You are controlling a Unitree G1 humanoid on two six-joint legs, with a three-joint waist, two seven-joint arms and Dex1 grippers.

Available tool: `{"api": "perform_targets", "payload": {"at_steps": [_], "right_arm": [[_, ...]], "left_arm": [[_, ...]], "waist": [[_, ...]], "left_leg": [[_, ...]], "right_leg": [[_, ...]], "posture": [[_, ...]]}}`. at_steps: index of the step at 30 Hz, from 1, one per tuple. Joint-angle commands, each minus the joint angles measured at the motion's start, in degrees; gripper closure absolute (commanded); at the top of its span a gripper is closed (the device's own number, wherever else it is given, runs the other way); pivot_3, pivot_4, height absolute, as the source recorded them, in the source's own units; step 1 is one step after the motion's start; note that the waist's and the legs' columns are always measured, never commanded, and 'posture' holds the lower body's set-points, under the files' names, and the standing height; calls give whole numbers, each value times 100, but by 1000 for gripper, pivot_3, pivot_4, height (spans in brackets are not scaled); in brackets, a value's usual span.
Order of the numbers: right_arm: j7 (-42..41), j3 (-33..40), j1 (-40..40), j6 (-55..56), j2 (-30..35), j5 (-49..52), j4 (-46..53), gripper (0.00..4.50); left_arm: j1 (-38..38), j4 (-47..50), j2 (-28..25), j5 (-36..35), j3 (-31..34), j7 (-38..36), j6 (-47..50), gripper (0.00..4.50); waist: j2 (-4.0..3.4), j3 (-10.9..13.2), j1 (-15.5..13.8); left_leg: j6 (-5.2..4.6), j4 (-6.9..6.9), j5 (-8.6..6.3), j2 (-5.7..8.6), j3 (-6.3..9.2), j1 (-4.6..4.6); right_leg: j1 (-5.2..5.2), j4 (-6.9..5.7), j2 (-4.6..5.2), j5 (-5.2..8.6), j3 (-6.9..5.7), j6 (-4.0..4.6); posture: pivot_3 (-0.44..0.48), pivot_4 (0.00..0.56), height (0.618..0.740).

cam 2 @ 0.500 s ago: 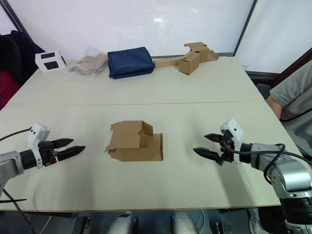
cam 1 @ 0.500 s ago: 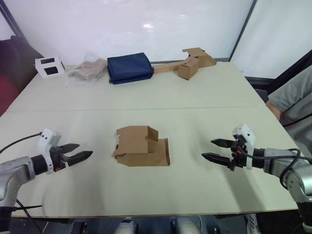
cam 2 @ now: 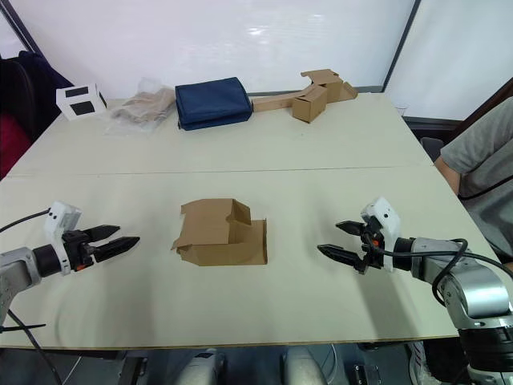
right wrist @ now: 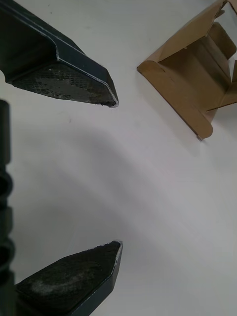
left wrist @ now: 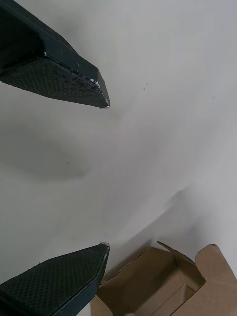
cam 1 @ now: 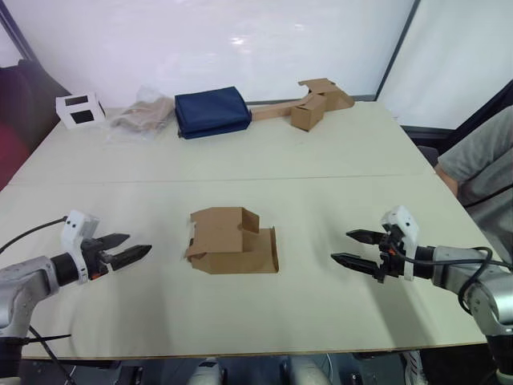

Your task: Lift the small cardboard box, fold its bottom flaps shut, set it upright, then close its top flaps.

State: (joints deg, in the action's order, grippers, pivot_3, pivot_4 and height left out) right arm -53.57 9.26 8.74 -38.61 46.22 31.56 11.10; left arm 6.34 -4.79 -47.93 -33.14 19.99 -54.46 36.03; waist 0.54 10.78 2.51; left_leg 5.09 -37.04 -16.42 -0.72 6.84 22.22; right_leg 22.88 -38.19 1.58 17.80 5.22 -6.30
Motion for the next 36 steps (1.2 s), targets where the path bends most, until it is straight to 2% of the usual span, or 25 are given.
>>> {"api": "perform_targets", "payload": {"at_steps": [1,13,18,21,23,24,30,36], "right_arm": [[-41,51,18,107,-23,22,45,17],[34,-43,249,301,-72,-170,-192,17],[90,-16,105,380,-92,-209,-107,17],[-8,-143,12,401,27,-226,306,17],[-119,-337,-17,181,174,-120,814,17],[-134,-418,-3,5,225,-24,1080,17],[434,-405,383,-913,-71,850,2336,17],[884,-339,322,-1219,-164,1141,2771,17]], "left_arm": [[30,144,-28,-22,167,24,-87,0],[8,37,8,211,80,176,-249,0],[316,-208,-179,-63,16,13,581,0],[891,-635,-199,-1115,184,-349,2333,0],[1086,-683,-138,-1813,185,-754,3287,0],[1162,-684,-51,-1931,132,-780,3482,0],[1834,-1096,515,-1897,-295,-512,3957,0],[2343,-1562,665,-1615,-956,-774,3925,0]], "waist": [[0,0,0],[-1,-1,-1],[-1,-1,-3],[-1,-1,-7],[-1,0,13],[-3,-1,21],[-2,-2,15],[4,-6,-18]], "left_leg": [[0,0,0,0,0,0],[0,-1,0,0,0,0],[0,-3,0,1,0,0],[0,-4,0,2,1,0],[0,-7,0,2,3,0],[-2,-7,-1,2,3,0],[-1,-11,0,-1,8,-3],[0,-13,0,3,10,3]], "right_leg": [[0,0,0,0,0,0],[1,-1,0,0,0,0],[-1,-2,0,0,-1,0],[-1,-6,-1,0,-2,0],[-1,-9,-2,0,-5,-1],[-1,-9,-3,1,-5,-1],[-1,-18,-5,1,-6,-1],[-1,-9,0,1,-8,-1]], "posture": [[0,150,740],[0,150,740],[0,150,740],[0,150,740],[0,150,740],[0,150,740],[0,150,740],[0,150,740]]}}
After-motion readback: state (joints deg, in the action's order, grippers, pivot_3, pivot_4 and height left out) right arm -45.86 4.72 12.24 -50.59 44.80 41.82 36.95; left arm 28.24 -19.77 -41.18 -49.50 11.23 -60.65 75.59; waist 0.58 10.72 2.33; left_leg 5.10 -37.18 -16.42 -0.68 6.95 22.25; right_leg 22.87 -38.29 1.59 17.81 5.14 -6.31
